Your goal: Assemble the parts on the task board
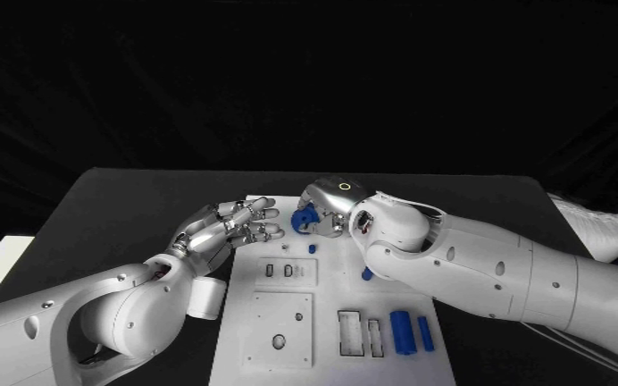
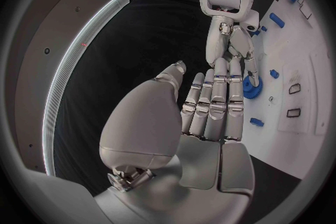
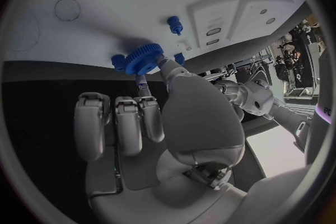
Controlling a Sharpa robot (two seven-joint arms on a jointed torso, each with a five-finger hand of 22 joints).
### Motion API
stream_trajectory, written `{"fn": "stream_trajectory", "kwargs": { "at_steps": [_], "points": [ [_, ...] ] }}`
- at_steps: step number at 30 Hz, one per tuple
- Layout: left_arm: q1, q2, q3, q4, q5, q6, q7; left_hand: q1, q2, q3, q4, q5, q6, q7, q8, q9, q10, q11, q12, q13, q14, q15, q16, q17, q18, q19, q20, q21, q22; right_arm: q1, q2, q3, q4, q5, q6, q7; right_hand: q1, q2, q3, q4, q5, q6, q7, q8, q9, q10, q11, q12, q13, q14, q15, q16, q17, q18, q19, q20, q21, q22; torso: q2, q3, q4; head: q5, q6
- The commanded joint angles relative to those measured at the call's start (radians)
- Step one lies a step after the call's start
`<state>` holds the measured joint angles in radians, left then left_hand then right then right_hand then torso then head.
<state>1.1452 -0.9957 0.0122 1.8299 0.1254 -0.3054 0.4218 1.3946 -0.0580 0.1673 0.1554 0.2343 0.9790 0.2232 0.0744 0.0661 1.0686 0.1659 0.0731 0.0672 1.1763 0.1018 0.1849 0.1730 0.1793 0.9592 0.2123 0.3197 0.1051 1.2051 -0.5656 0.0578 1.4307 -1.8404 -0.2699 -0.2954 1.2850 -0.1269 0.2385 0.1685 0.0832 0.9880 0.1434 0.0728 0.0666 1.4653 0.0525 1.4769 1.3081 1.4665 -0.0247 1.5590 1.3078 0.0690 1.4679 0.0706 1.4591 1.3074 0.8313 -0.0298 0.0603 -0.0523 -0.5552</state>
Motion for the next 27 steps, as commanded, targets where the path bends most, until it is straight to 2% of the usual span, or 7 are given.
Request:
{"fn": "stream_trajectory", "kwargs": {
  "at_steps": [1,8,17,19,22,25,27],
  "points": [
    [0.001,0.001,0.001,0.002,0.001,0.022,-0.003,0.008,0.004,0.005,-0.003,0.002,0.001,0.003,-0.003,0.000,-0.005,-0.001,-0.006,0.000,-0.003,0.004,-0.004,0.001,0.004,-0.001,0.003,-0.007,-0.001,-0.002,0.005,-0.001,-0.005,-0.017,0.005,-0.027,-0.024,-0.011,-0.009,0.023,-0.030,-0.025,0.008,-0.009,0.000,0.041,0.010,-0.015,0.177,0.101,0.010,0.007,0.250,-0.018,0.014,0.011,-0.005,0.006,0.000,-0.0003,0.0004,-0.001,0.001],
    [0.001,0.001,0.001,0.002,0.001,0.022,-0.006,0.008,0.004,0.005,-0.003,0.002,0.001,0.003,-0.003,0.000,-0.005,-0.001,-0.006,0.000,-0.003,0.004,-0.004,0.001,0.004,-0.002,0.003,-0.007,-0.001,-0.002,0.010,-0.001,-0.015,-0.006,0.037,-0.033,-0.095,-0.034,-0.046,0.123,-0.028,-0.036,0.013,-0.006,0.005,0.037,0.016,-0.023,0.172,0.101,0.016,0.007,0.250,-0.016,0.012,0.020,-0.006,0.004,0.000,-0.0007,0.0004,-0.001,-0.001],
    [0.001,0.000,0.001,0.002,0.001,0.021,-0.007,0.008,0.003,0.006,-0.003,0.001,0.001,0.003,-0.003,0.000,-0.006,0.000,-0.007,0.000,-0.004,0.005,-0.005,0.001,0.003,-0.002,0.003,-0.007,-0.002,-0.002,0.005,-0.002,-0.010,0.009,0.045,-0.033,-0.150,0.010,-0.089,0.124,0.028,-0.013,0.006,0.003,0.012,0.042,0.011,-0.016,0.178,0.102,0.013,0.008,0.252,-0.017,0.013,0.019,-0.005,0.006,0.000,0.0000,-0.0008,-0.003,0.000],
    [0.001,0.000,0.001,0.001,0.001,0.022,-0.007,0.008,0.003,0.006,-0.003,0.001,0.001,0.003,-0.003,0.000,-0.006,0.000,-0.007,0.000,-0.004,0.005,-0.005,0.001,0.003,-0.002,0.003,-0.007,-0.002,-0.004,-0.003,-0.002,-0.003,0.014,0.013,-0.027,-0.153,0.015,-0.091,0.124,0.036,-0.010,0.004,0.004,0.012,0.045,0.010,-0.012,0.182,0.102,0.012,0.008,0.253,-0.017,0.013,0.018,-0.004,0.007,0.000,0.0002,-0.0006,-0.003,0.001],
    [0.001,0.000,0.000,0.001,0.001,0.023,-0.007,0.008,0.003,0.006,-0.003,0.001,0.001,0.003,-0.003,0.000,-0.006,0.000,-0.007,0.000,-0.004,0.005,-0.005,0.001,0.003,-0.002,0.003,-0.007,-0.002,-0.007,-0.028,-0.001,0.014,0.045,-0.085,0.004,-0.145,0.017,-0.094,0.120,0.056,-0.010,0.004,0.002,0.012,0.048,0.009,-0.006,0.186,0.102,0.011,0.008,0.253,-0.017,0.014,0.016,-0.003,0.009,-0.001,0.0008,-0.0005,-0.007,0.003],
    [0.001,-0.003,0.000,0.001,0.001,0.024,-0.006,0.008,0.003,0.006,-0.003,0.001,0.001,0.003,-0.003,0.000,-0.006,0.000,-0.007,0.000,-0.004,0.005,-0.005,0.001,0.003,-0.002,0.003,-0.007,-0.002,-0.008,-0.076,0.000,0.040,0.110,-0.181,0.065,-0.102,0.014,-0.089,0.106,0.067,-0.012,0.005,-0.002,0.011,0.047,0.009,-0.009,0.184,0.101,0.011,0.006,0.249,-0.017,0.012,0.016,-0.005,0.005,-0.002,-0.0001,-0.0040,-0.008,0.007],
    [0.001,-0.005,0.000,0.001,0.001,0.025,-0.006,0.007,0.003,0.006,-0.003,0.001,0.001,0.003,-0.003,0.000,-0.006,0.000,-0.007,0.000,-0.005,0.005,-0.005,0.002,0.003,-0.002,0.003,-0.008,-0.002,-0.008,-0.117,0.002,0.060,0.163,-0.213,0.118,-0.064,0.018,-0.079,0.087,0.075,-0.018,0.006,-0.005,0.010,0.045,0.010,-0.012,0.182,0.101,0.011,0.006,0.248,-0.016,0.011,0.016,-0.006,0.004,-0.002,0.0001,-0.0060,-0.009,0.009]
  ]
}}
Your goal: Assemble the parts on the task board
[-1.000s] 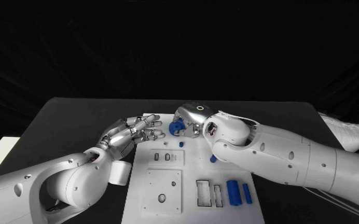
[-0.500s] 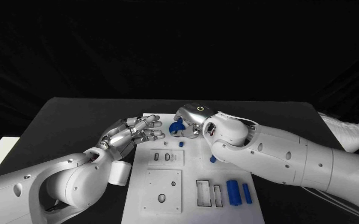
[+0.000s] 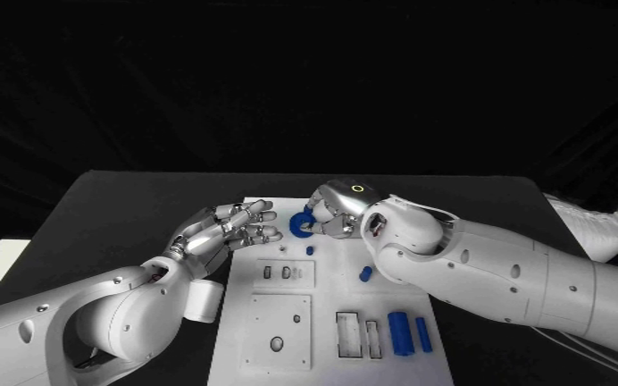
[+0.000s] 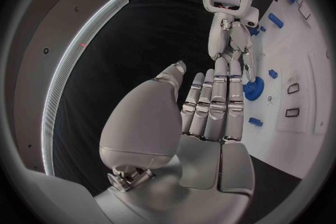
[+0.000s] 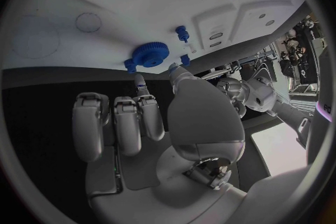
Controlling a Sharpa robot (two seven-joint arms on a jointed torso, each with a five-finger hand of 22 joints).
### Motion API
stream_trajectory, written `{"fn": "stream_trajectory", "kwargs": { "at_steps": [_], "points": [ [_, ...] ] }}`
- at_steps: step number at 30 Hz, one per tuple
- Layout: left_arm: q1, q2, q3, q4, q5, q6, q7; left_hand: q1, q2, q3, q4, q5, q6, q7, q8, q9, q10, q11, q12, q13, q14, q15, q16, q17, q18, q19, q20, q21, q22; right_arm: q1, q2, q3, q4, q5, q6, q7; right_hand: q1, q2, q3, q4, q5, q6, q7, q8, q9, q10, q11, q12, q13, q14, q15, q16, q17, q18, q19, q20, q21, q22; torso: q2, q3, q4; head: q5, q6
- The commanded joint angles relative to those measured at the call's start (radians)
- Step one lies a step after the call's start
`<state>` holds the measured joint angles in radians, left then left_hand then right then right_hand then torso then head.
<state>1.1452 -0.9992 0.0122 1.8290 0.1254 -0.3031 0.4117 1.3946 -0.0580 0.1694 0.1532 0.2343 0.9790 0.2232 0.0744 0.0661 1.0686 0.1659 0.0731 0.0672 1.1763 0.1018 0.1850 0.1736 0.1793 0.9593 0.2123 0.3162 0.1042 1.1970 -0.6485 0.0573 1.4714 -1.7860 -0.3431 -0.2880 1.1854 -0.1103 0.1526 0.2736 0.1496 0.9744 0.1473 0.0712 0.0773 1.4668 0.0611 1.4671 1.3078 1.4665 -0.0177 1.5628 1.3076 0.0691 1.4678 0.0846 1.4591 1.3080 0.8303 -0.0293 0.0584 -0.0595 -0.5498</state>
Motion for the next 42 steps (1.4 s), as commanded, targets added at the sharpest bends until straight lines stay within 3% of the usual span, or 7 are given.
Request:
{"fn": "stream_trajectory", "kwargs": {
  "at_steps": [1,5,9,19,22,27,42],
  "points": [
    [0.001,-0.002,0.000,0.002,0.001,0.023,0.005,0.007,0.003,0.004,-0.001,0.001,0.001,0.003,-0.004,0.000,-0.006,0.000,-0.007,0.000,-0.005,0.005,-0.006,0.001,0.003,-0.003,0.003,-0.005,-0.001,0.001,-0.054,0.003,0.027,0.139,-0.147,0.141,0.057,0.002,0.012,-0.031,0.010,-0.005,0.003,-0.004,-0.001,0.041,0.002,-0.007,0.179,0.100,0.005,0.001,0.245,-0.016,0.010,0.002,-0.007,0.000,-0.002,0.0000,-0.0062,-0.002,0.004],
    [0.001,-0.004,0.000,-0.002,0.001,0.025,0.007,0.007,0.003,0.005,-0.001,0.001,0.001,0.003,-0.004,0.000,-0.006,0.000,-0.007,0.000,-0.006,0.005,-0.006,0.001,0.003,-0.003,0.003,-0.005,-0.002,0.005,-0.160,0.005,0.059,0.337,-0.113,0.302,0.154,0.003,0.037,-0.102,0.028,-0.001,0.005,-0.003,-0.001,0.028,0.003,-0.027,0.166,0.097,0.005,-0.004,0.234,-0.014,0.004,0.002,-0.014,-0.011,-0.007,0.0015,-0.0148,-0.001,0.003],
    [0.001,-0.003,0.000,-0.010,0.001,0.029,0.008,0.007,0.004,0.007,-0.002,0.001,0.004,0.001,-0.003,0.000,-0.003,-0.001,-0.006,0.000,-0.006,0.005,-0.007,0.002,0.003,-0.003,0.004,-0.005,-0.002,0.006,-0.248,0.005,0.074,0.485,-0.061,0.402,0.177,-0.023,0.024,-0.133,0.027,-0.001,0.005,-0.003,-0.001,0.024,0.003,-0.034,0.161,0.097,0.006,-0.005,0.232,-0.013,0.001,0.004,-0.015,-0.013,-0.011,0.0065,-0.0237,-0.004,0.007],
    [0.000,0.005,-0.003,-0.029,0.001,0.034,0.010,0.007,0.004,0.008,-0.002,0.001,0.004,0.001,-0.003,0.000,-0.002,-0.002,-0.005,0.000,-0.006,0.005,-0.008,0.002,0.003,-0.003,0.004,-0.005,-0.002,-0.007,-0.379,0.005,0.051,0.571,-0.002,0.452,0.185,-0.036,0.005,-0.152,0.042,-0.001,0.005,-0.004,-0.002,0.025,0.003,-0.033,0.162,0.098,0.005,-0.003,0.238,-0.014,0.002,0.004,-0.014,-0.009,-0.019,0.0190,-0.0366,-0.005,0.010],
    [0.000,0.007,-0.004,-0.032,0.001,0.035,0.011,0.007,0.004,0.008,-0.002,0.001,0.004,0.001,-0.003,0.000,-0.002,-0.002,-0.005,0.000,-0.006,0.005,-0.008,0.002,0.003,-0.003,0.004,-0.005,-0.002,-0.012,-0.389,0.005,0.037,0.567,0.006,0.449,0.185,-0.037,0.004,-0.152,0.042,-0.001,0.005,-0.004,-0.002,0.025,0.003,-0.033,0.163,0.098,0.005,-0.003,0.238,-0.014,0.003,0.004,-0.014,-0.009,-0.021,0.0193,-0.0378,-0.005,0.006],
    [-0.001,0.009,-0.004,-0.035,0.001,0.035,0.011,0.007,0.004,0.008,-0.002,0.001,0.004,0.001,-0.003,0.000,-0.002,-0.002,-0.005,0.000,-0.006,0.005,-0.008,0.002,0.003,-0.003,0.004,-0.005,-0.002,-0.026,-0.391,0.005,0.015,0.554,0.019,0.440,0.184,-0.037,0.002,-0.152,0.044,-0.001,0.005,-0.004,-0.002,0.025,0.003,-0.032,0.163,0.099,0.005,-0.002,0.239,-0.014,0.003,0.004,-0.014,-0.009,-0.020,0.0243,-0.0412,-0.003,-0.001],
    [-0.001,0.013,-0.005,-0.041,0.001,0.034,0.010,0.007,0.004,0.011,-0.003,0.002,0.007,0.000,-0.003,0.001,0.000,-0.003,-0.005,0.001,-0.006,0.004,-0.009,0.003,0.004,-0.003,0.003,-0.006,-0.003,-0.057,-0.333,0.005,-0.062,0.529,0.032,0.432,0.189,-0.026,0.001,-0.158,0.049,0.001,0.004,-0.003,-0.001,0.028,0.002,-0.029,0.166,0.099,0.005,-0.001,0.242,-0.014,0.004,0.003,-0.013,-0.007,-0.021,0.0203,-0.0393,-0.006,-0.013]
  ]
}}
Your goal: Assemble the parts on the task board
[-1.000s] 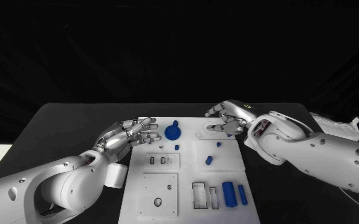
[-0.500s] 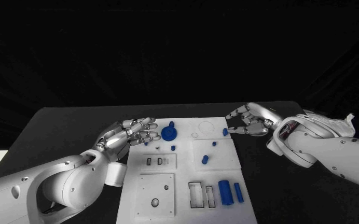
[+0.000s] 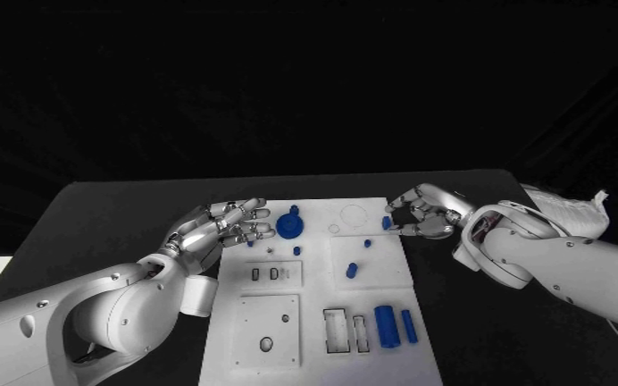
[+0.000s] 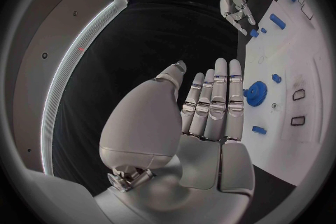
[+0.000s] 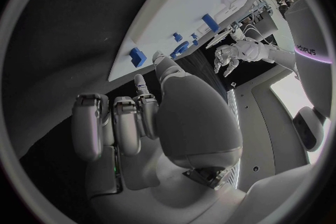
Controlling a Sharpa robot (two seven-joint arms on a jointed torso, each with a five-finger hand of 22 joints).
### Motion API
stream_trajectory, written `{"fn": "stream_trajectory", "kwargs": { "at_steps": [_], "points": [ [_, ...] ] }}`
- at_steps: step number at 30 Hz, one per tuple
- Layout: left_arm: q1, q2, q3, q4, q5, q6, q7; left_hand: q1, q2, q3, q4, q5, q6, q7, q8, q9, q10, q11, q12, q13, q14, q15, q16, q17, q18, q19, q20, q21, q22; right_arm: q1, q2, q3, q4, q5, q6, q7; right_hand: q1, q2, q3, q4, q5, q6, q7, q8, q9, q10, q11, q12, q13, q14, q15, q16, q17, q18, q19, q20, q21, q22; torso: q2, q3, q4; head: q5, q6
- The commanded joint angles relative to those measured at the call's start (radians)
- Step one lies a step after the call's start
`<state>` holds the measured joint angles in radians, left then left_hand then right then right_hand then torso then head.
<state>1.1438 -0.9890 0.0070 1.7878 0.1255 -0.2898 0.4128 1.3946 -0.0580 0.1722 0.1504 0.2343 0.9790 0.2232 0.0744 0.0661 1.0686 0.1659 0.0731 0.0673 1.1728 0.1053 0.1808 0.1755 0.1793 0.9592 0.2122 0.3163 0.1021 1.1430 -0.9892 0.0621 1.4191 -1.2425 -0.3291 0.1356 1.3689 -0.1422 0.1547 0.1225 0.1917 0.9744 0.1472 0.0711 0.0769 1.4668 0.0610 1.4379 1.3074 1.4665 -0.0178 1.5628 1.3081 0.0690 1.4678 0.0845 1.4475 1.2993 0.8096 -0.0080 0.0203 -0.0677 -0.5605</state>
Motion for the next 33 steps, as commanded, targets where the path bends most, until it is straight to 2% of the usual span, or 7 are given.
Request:
{"fn": "stream_trajectory", "kwargs": {
  "at_steps": [1,11,14,19,25,33],
  "points": [
    [0.000,0.003,0.000,0.000,0.001,0.021,0.009,0.007,0.004,0.008,0.000,0.002,0.007,0.000,-0.003,0.001,0.000,-0.003,-0.005,0.001,-0.002,0.001,-0.004,0.001,0.004,-0.003,0.003,-0.006,-0.001,-0.004,0.012,0.000,-0.015,-0.015,0.014,0.009,0.006,0.008,-0.001,-0.007,0.007,0.002,0.004,-0.002,-0.001,0.028,0.002,0.001,0.167,0.100,0.005,-0.001,0.242,-0.014,0.004,0.003,0.000,0.002,-0.001,-0.0013,-0.0009,0.002,-0.002],
    [0.000,0.004,0.000,-0.001,0.001,0.022,0.008,0.007,0.004,0.008,0.000,0.002,0.007,0.000,-0.003,0.001,0.000,-0.003,-0.005,0.001,-0.002,0.001,-0.004,0.001,0.004,-0.003,0.003,-0.006,-0.001,-0.011,0.045,0.000,-0.054,-0.011,-0.003,0.008,0.009,0.027,0.002,-0.012,0.006,0.010,0.003,0.001,0.001,0.032,0.001,0.006,0.171,0.101,0.004,0.001,0.246,-0.015,0.006,0.003,0.002,0.008,-0.001,-0.0022,-0.0009,0.002,-0.002],
    [0.000,0.005,0.000,-0.001,0.001,0.022,0.007,0.007,0.004,0.008,0.000,0.002,0.007,0.000,-0.003,0.001,0.000,-0.003,-0.005,0.001,-0.002,0.001,-0.004,0.001,0.004,-0.003,0.003,-0.006,-0.001,-0.014,0.051,0.000,-0.061,-0.010,-0.001,0.006,0.010,0.032,0.003,-0.014,0.004,0.013,0.003,0.002,0.001,0.033,0.001,0.008,0.172,0.101,0.004,0.001,0.247,-0.016,0.007,0.003,0.003,0.009,-0.001,-0.0018,0.0008,0.001,-0.003],
    [0.000,0.005,0.000,-0.002,0.001,0.022,0.006,0.007,0.004,0.009,0.000,0.002,0.007,0.000,-0.003,0.001,0.000,-0.003,-0.005,0.001,-0.002,0.000,-0.005,0.001,0.004,-0.003,0.003,-0.006,-0.001,-0.016,0.057,0.000,-0.068,-0.009,0.008,0.004,0.013,0.045,0.008,-0.019,0.000,0.028,0.000,0.007,0.004,0.036,-0.001,0.013,0.175,0.101,0.003,0.002,0.249,-0.016,0.008,0.002,0.005,0.013,-0.002,-0.0025,0.0001,-0.002,-0.005],
    [0.000,0.005,0.000,-0.001,0.001,0.022,0.005,0.007,0.004,0.009,0.000,0.002,0.007,0.000,-0.003,0.001,0.000,-0.003,-0.005,0.001,-0.002,0.000,-0.005,0.001,0.004,-0.003,0.003,-0.006,-0.001,-0.017,0.061,0.000,-0.071,-0.009,0.018,0.002,0.017,0.061,0.016,-0.029,-0.017,0.058,-0.008,0.020,0.009,0.042,-0.008,0.022,0.182,0.102,-0.002,0.004,0.253,-0.017,0.011,-0.002,0.008,0.018,-0.002,-0.0021,-0.0013,0.000,-0.006],
    [0.000,0.005,-0.001,0.000,0.001,0.022,0.004,0.007,0.005,0.009,-0.001,0.002,0.007,0.000,-0.003,0.000,0.000,-0.003,-0.005,0.000,-0.002,0.000,-0.005,0.001,0.004,-0.003,0.003,-0.006,-0.001,-0.017,0.065,0.000,-0.075,-0.014,0.024,-0.001,0.021,0.078,0.030,-0.041,-0.030,0.089,-0.018,0.032,0.014,0.046,-0.017,0.028,0.187,0.103,-0.010,0.005,0.256,-0.018,0.012,-0.009,0.010,0.023,-0.002,-0.0023,-0.0004,-0.003,-0.007]
  ]
}}
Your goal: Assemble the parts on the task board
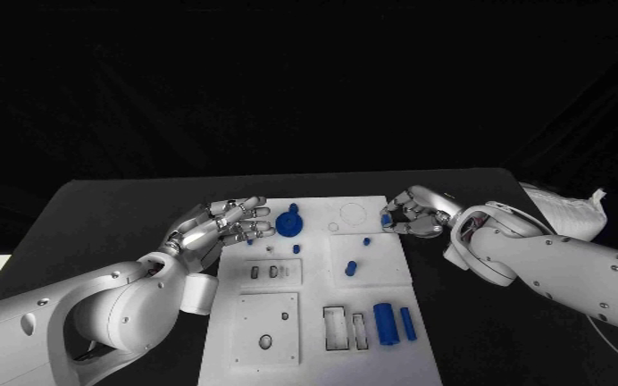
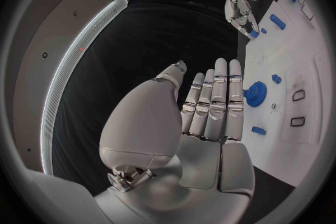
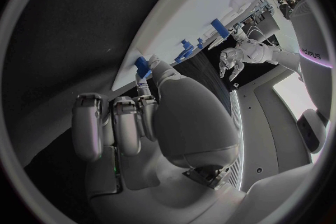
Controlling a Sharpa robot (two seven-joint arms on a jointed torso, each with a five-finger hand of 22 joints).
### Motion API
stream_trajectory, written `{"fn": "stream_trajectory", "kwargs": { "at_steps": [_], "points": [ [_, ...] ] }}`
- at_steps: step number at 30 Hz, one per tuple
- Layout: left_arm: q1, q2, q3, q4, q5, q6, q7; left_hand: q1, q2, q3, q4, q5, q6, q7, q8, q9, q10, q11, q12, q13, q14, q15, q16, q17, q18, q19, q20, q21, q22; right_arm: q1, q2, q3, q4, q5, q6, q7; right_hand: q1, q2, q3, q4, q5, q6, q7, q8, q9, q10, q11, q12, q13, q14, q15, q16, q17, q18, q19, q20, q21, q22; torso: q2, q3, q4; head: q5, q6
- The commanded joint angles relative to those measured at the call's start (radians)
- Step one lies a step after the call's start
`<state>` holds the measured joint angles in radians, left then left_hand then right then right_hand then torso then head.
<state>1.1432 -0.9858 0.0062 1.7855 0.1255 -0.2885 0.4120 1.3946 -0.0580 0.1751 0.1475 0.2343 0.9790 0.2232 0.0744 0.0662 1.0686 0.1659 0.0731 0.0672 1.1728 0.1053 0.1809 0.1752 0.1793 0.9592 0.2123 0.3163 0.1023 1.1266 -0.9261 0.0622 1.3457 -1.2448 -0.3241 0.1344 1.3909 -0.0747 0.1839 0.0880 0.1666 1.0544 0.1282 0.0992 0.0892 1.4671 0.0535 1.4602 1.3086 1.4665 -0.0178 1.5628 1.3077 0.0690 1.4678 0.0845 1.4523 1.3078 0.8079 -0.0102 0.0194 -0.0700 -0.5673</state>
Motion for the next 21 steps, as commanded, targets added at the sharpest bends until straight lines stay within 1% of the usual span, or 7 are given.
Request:
{"fn": "stream_trajectory", "kwargs": {
  "at_steps": [1,3,7,12,15,18,21],
  "points": [
    [0.000,0.001,0.000,0.002,0.001,0.021,0.005,0.008,0.005,0.007,0.002,0.002,0.007,0.000,-0.003,0.000,0.000,-0.003,-0.005,0.000,-0.002,0.000,-0.005,0.002,0.004,-0.003,0.003,-0.006,-0.001,-0.001,0.002,0.000,-0.002,-0.012,0.019,0.000,-0.001,0.011,0.002,-0.008,-0.007,0.012,0.000,0.005,0.002,0.046,-0.010,0.007,0.187,0.103,-0.011,0.005,0.256,-0.018,0.012,-0.009,0.006,0.015,0.000,-0.0001,0.0005,-0.001,-0.001],
    [0.000,0.001,0.000,0.002,0.001,0.021,0.004,0.008,0.005,0.007,0.002,0.002,0.007,0.000,-0.003,0.000,0.000,-0.003,-0.005,0.000,-0.002,0.000,-0.005,0.002,0.004,-0.003,0.003,-0.006,-0.002,-0.001,0.004,0.000,-0.003,-0.014,0.018,-0.001,0.002,0.017,0.007,-0.012,-0.014,0.025,-0.005,0.010,0.004,0.048,-0.014,0.008,0.188,0.103,-0.014,0.005,0.257,-0.019,0.013,-0.012,0.007,0.017,0.000,-0.0001,0.0005,-0.001,-0.001],
    [0.000,0.001,0.000,0.002,0.001,0.021,0.004,0.008,0.005,0.007,0.002,0.002,0.007,0.000,-0.003,0.000,0.000,-0.003,-0.005,0.000,-0.002,0.000,-0.005,0.002,0.004,-0.003,0.003,-0.006,-0.002,-0.001,0.006,0.000,-0.006,-0.021,0.013,-0.006,0.009,0.032,0.023,-0.026,-0.043,0.051,-0.016,0.019,0.009,0.049,-0.024,0.009,0.189,0.104,-0.022,0.007,0.260,-0.019,0.014,-0.019,0.008,0.020,0.000,0.0005,0.0008,0.000,-0.002],
    [0.000,0.002,0.000,0.002,0.001,0.022,0.004,0.008,0.005,0.007,0.002,0.002,0.007,0.000,-0.003,0.000,0.000,-0.003,-0.005,0.000,-0.002,0.000,-0.005,0.002,0.004,-0.003,0.003,-0.006,-0.002,-0.001,0.010,0.000,-0.009,-0.031,0.002,-0.013,0.017,0.043,0.040,-0.039,-0.052,0.065,-0.022,0.023,0.011,0.050,-0.030,0.011,0.191,0.104,-0.027,0.008,0.263,-0.020,0.017,-0.024,0.011,0.025,0.000,0.0008,0.0004,0.001,-0.004],
    [0.000,0.002,0.000,0.002,0.001,0.022,0.004,0.008,0.005,0.007,0.002,0.002,0.007,0.000,-0.003,0.000,0.000,-0.003,-0.005,0.000,-0.002,0.000,-0.005,0.002,0.004,-0.003,0.003,-0.006,-0.002,-0.001,0.011,0.000,-0.006,-0.037,-0.016,-0.016,0.019,0.049,0.048,-0.045,-0.052,0.071,-0.025,0.025,0.013,0.052,-0.032,0.013,0.193,0.104,-0.030,0.008,0.263,-0.021,0.018,-0.027,0.012,0.028,0.000,0.0007,0.0001,0.001,-0.004],
    [0.000,0.001,0.000,0.002,0.001,0.022,0.004,0.008,0.005,0.007,0.002,0.002,0.007,0.000,-0.003,0.000,0.000,-0.003,-0.005,0.000,-0.002,0.000,-0.005,0.002,0.004,-0.003,0.003,-0.006,-0.002,-0.001,0.012,0.001,0.008,-0.039,-0.040,-0.021,0.018,0.051,0.052,-0.048,-0.048,0.072,-0.026,0.025,0.013,0.052,-0.033,0.014,0.193,0.104,-0.031,0.008,0.263,-0.021,0.019,-0.028,0.013,0.031,0.000,0.0007,-0.0003,0.004,-0.005],
    [0.000,0.001,0.000,0.001,0.001,0.022,0.004,0.008,0.005,0.009,0.002,0.002,0.007,0.000,-0.004,0.000,0.001,-0.003,-0.005,0.000,-0.002,0.000,-0.006,0.002,0.004,-0.003,0.003,-0.006,-0.002,0.000,0.009,0.004,0.037,-0.041,-0.061,-0.032,0.014,0.052,0.053,-0.047,-0.045,0.073,-0.026,0.025,0.013,0.053,-0.033,0.014,0.194,0.104,-0.031,0.008,0.263,-0.021,0.019,-0.029,0.013,0.031,-0.002,0.0008,0.0003,0.006,-0.005]
  ]
}}
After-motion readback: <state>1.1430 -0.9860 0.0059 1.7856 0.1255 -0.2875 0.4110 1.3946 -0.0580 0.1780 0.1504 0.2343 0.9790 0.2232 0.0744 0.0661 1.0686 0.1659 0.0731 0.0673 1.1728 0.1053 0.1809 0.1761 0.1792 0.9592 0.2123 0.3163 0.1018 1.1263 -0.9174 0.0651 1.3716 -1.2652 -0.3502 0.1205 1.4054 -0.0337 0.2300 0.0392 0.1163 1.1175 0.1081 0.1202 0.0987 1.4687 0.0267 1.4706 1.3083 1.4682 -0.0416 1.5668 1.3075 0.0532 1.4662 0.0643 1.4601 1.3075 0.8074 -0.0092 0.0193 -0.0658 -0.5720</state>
